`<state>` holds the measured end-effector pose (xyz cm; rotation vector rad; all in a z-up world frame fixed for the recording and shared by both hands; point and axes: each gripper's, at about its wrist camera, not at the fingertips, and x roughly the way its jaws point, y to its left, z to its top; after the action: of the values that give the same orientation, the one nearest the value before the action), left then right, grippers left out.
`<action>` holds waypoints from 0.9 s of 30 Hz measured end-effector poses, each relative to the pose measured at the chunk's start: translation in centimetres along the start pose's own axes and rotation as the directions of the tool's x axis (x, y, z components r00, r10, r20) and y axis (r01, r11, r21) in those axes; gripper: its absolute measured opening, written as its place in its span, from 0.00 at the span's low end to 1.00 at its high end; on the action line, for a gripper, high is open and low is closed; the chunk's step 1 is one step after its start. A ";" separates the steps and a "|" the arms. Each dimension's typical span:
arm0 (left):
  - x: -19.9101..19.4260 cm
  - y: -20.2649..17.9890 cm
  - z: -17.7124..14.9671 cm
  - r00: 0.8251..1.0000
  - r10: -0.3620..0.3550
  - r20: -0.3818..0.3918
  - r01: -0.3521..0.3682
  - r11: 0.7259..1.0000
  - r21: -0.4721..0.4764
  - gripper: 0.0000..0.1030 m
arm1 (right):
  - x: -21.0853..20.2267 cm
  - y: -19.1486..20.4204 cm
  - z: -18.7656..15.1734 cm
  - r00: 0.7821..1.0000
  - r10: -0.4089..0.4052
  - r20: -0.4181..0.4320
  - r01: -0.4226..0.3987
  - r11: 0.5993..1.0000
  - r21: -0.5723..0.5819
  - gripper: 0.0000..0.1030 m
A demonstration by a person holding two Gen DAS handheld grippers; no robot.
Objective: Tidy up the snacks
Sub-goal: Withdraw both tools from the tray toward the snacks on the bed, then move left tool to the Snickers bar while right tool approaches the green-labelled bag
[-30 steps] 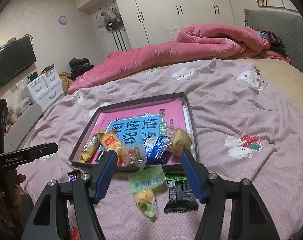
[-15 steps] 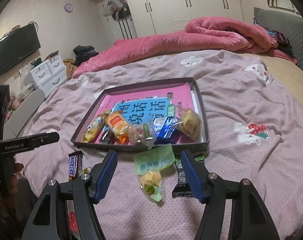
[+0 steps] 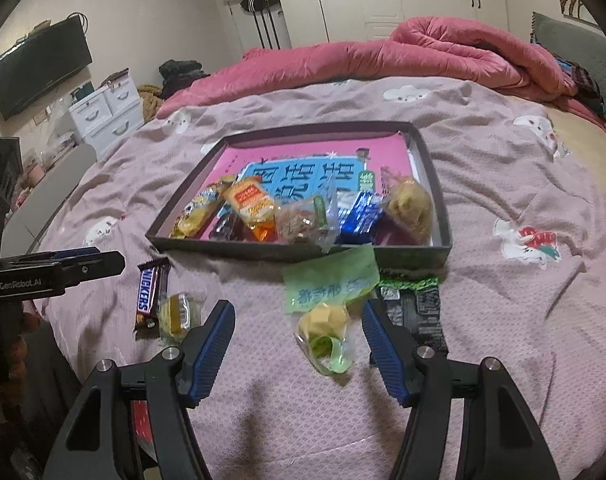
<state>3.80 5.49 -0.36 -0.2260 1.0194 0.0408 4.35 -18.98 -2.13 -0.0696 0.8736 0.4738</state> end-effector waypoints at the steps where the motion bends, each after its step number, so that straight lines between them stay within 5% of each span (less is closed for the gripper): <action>1: 0.1 0.0 -0.1 1.000 0.002 -0.006 -0.002 1.000 0.001 0.72 | 0.1 0.0 0.0 1.000 0.000 -0.003 0.000 1.000 0.001 0.64; 27: 3.0 2.2 -1.2 0.992 -0.008 -0.124 -0.007 0.993 -0.118 0.72 | 2.9 0.4 -1.0 0.997 -0.050 -0.066 0.046 0.997 -0.060 0.64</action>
<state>4.06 7.18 -3.93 -0.3398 1.1426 0.0876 5.04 -17.79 -4.85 -0.1610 0.9221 0.4545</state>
